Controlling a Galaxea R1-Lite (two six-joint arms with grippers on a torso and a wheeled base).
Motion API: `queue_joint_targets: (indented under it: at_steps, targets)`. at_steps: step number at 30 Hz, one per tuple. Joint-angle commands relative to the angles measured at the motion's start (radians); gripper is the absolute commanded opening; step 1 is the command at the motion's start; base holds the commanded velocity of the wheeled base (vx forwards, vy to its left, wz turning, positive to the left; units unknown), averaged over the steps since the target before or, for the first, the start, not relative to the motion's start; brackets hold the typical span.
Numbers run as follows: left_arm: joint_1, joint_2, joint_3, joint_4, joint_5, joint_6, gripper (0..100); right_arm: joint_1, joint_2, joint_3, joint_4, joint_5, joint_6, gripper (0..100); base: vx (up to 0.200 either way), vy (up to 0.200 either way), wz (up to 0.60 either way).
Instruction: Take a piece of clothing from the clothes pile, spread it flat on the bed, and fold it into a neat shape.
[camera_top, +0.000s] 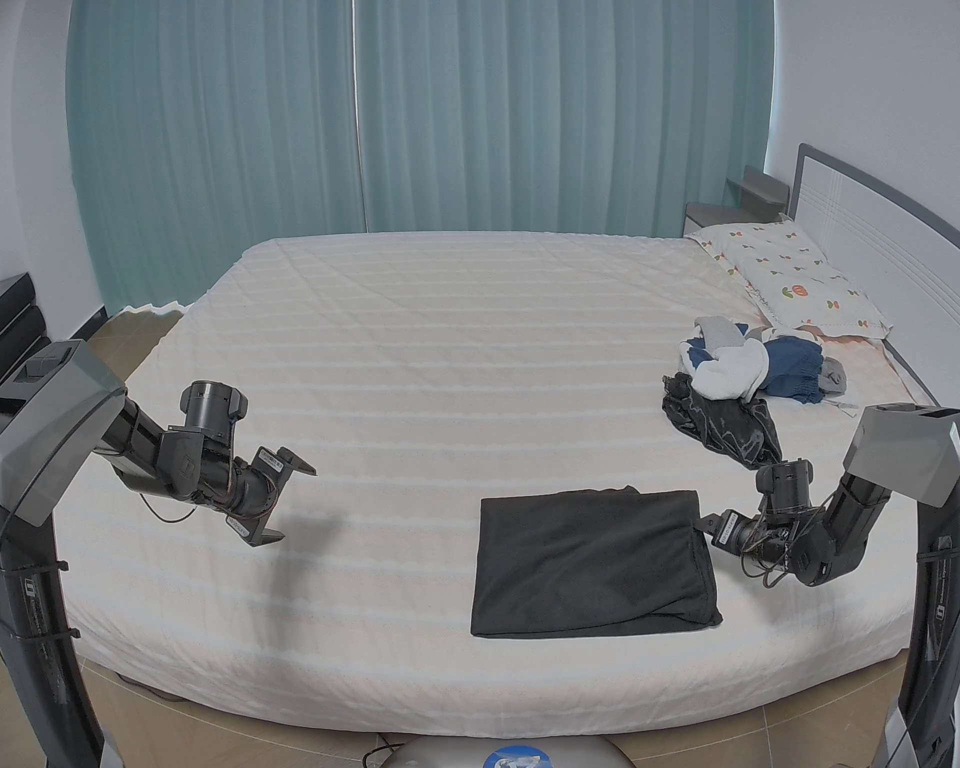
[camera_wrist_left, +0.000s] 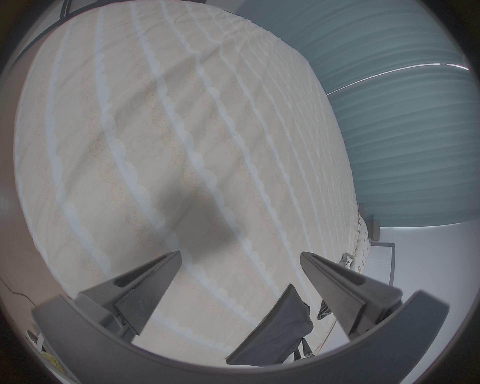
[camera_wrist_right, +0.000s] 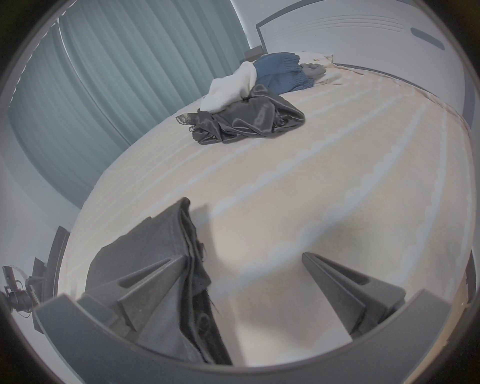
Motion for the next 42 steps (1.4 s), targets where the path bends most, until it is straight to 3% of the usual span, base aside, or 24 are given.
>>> queue_joint_targets:
  at_steps: [1, 11, 20, 26, 32, 34, 42]
  targets:
    - [0.000, 0.000, 0.000, 0.000, 0.000, 0.000, 100, -0.027, -0.010, 0.027, 0.000, 0.002, -0.007, 100, 0.000, 0.000, 0.00]
    - [0.000, 0.000, 0.000, 0.000, 0.000, 0.000, 100, -0.074, -0.027, 0.067, -0.086, 0.053, 0.002, 100, 0.000, 0.000, 0.00]
    - [0.000, 0.000, 0.000, 0.000, 0.000, 0.000, 100, -0.001, -0.071, 0.226, -0.206, 0.094, -0.007, 100, 0.000, 0.000, 0.00]
    - [0.000, 0.000, 0.000, 0.000, 0.000, 0.000, 100, 0.035, -0.106, 0.437, -0.358, 0.254, -0.021, 100, 0.000, 0.000, 0.00]
    - [0.000, 0.000, 0.000, 0.000, 0.000, 0.000, 100, 0.024, -0.105, 0.549, -0.457, 0.335, -0.099, 100, 0.000, 0.000, 0.00]
    - [0.000, 0.000, 0.000, 0.000, 0.000, 0.000, 100, 0.025, -0.105, 0.618, -0.554, 0.395, -0.116, 100, 0.000, 0.000, 0.00]
    - [0.000, 0.000, 0.000, 0.000, 0.000, -0.002, 100, 0.050, -0.079, 0.680, -0.632, 0.415, -0.128, 100, 0.000, 0.000, 0.00]
